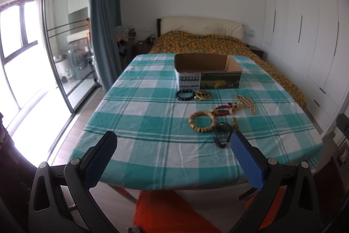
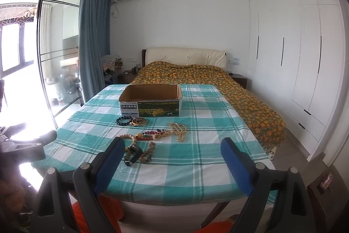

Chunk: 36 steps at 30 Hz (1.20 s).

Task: Organize jewelry
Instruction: 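Move both tools toward the jewelry lying beside the cardboard box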

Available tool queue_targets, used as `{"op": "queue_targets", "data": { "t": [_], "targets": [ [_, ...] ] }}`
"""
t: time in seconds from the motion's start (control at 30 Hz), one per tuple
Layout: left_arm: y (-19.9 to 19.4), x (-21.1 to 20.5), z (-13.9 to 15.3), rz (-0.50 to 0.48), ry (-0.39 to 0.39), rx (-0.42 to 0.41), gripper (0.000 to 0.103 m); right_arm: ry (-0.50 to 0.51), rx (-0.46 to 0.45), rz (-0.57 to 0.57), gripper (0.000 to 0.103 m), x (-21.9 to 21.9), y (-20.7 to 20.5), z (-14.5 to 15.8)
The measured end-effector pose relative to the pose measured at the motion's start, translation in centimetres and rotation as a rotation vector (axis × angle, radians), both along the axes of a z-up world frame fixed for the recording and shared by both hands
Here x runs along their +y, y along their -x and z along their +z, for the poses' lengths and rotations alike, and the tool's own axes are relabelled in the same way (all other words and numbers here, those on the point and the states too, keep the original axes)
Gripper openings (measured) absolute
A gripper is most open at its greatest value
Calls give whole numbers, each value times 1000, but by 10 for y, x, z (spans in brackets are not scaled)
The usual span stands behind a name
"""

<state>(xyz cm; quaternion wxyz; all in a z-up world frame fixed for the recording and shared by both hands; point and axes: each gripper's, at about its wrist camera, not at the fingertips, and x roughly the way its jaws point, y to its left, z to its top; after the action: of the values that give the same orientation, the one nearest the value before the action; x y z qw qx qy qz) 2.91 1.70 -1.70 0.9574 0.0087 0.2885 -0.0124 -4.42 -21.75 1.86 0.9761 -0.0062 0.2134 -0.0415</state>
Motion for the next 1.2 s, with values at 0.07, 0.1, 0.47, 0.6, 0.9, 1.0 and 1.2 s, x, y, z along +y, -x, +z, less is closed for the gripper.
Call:
{"op": "queue_targets", "data": {
  "t": [0.07,0.1,0.47,0.6,0.9,1.0,1.2],
  "targets": [
    [-4,2,0,4,4,4,103,-4,3,-13,91,-5,-2,0],
    [-6,3,0,7,7,7,103,-7,5,-20,91,-7,-4,-1],
    [-51,17,-16,16,-6,47,103,-33,51,-66,91,-33,-42,-13],
    [-81,22,-40,17,-24,90,103,-25,93,-64,91,-47,-73,-31],
    [-153,34,-121,17,-48,246,103,19,240,-23,91,-74,-144,-103],
    [-179,37,-139,13,-51,286,103,17,314,4,91,-77,-171,-128],
    [-226,34,-161,-23,-77,309,103,32,425,41,91,-79,-224,-166]
  ]
}}
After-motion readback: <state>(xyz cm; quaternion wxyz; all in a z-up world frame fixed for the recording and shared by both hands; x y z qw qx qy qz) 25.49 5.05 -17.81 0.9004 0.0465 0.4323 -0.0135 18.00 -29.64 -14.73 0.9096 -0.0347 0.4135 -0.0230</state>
